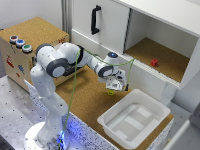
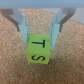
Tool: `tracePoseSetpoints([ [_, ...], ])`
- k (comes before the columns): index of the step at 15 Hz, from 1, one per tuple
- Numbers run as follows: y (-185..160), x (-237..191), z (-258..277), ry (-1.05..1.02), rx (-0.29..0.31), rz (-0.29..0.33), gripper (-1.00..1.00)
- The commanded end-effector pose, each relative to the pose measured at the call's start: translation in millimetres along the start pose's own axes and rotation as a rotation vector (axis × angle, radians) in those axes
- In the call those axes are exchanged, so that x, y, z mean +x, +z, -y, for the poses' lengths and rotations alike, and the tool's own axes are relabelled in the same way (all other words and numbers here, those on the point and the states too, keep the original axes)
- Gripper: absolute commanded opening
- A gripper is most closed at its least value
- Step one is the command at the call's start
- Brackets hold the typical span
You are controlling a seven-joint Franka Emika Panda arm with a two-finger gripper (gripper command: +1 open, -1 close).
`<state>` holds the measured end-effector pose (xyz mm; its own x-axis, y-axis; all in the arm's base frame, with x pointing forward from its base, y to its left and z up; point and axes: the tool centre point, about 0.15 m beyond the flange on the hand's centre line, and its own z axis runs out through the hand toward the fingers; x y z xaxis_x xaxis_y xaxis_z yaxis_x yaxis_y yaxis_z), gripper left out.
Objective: Grasp the yellow block, then rotate it right
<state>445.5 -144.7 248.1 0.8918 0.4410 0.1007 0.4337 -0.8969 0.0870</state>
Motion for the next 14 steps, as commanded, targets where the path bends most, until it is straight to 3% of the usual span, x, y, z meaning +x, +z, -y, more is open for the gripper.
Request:
tracePoseSetpoints([
  [1,-40,-8,-18,0.318,0.013,-0.004,-1.0],
  [4,-32,-22,-24,0.693,0.015,0.05,-1.0],
  [6,-13,-33,-30,0.947,-0.056,0.121,-1.0],
  [9,-1,-36,-37,1.199,-0.013,0.144,-1.0],
  [10,3,-37,-39,1.321,0.012,0.144,-1.0],
  [11,6,-36,-38,1.396,-0.003,0.138,-1.0],
  [14,-4,-38,-32,1.649,-0.121,0.039,-1.0],
])
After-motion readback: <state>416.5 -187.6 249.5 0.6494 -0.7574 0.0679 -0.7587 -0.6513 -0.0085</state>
